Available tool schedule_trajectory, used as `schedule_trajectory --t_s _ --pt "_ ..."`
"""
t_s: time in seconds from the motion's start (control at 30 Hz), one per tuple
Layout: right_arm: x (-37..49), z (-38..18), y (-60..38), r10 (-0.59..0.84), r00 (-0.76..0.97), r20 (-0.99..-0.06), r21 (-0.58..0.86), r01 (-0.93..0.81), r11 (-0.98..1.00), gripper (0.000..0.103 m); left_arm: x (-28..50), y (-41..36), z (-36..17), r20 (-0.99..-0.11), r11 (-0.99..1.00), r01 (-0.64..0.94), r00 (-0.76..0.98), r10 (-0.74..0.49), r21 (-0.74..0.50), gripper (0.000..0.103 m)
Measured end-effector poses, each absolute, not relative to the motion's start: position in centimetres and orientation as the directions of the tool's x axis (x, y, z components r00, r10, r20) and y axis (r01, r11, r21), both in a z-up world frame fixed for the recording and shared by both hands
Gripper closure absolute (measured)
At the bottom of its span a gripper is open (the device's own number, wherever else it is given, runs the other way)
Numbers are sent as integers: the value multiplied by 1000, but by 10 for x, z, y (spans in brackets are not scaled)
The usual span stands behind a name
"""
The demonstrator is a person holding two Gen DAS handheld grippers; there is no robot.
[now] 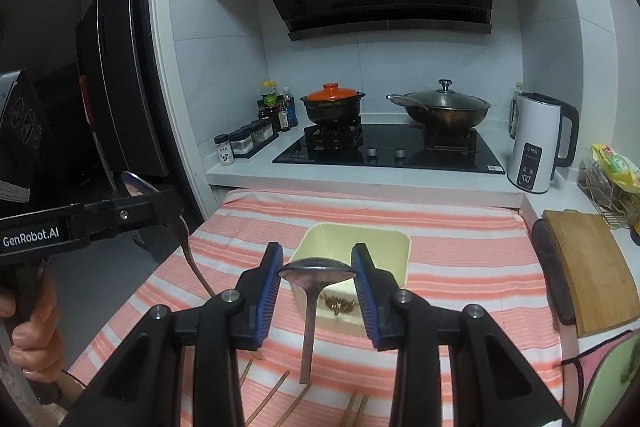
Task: Organize utensils
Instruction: 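Lift the spoon in the left tool toward the cream box while the right tool carries its spoon, then open the left tool over the box while the right tool releases its spoon inside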
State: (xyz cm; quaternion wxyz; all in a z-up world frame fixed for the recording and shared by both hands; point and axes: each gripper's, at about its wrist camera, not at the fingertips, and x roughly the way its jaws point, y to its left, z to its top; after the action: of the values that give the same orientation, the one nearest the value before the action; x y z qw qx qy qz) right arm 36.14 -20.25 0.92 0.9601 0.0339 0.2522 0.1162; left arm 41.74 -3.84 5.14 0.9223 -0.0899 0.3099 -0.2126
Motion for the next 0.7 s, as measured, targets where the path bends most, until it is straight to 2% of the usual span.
schedule_trajectory --t_s 0.3,0.53,0.7 --pt "434 20 -207 153 906 -394 46 -147 988 67 494 -57 39 -510 924 271 774 -376 -270 63" --pt "473 -35 -221 151 833 -532 83 -126 988 67 515 -65 -23 -608 930 252 705 -366 -268 63" --pt "469 -70 -228 162 800 -578 116 -115 987 67 506 -64 -59 -634 929 245 680 -368 -277 63"
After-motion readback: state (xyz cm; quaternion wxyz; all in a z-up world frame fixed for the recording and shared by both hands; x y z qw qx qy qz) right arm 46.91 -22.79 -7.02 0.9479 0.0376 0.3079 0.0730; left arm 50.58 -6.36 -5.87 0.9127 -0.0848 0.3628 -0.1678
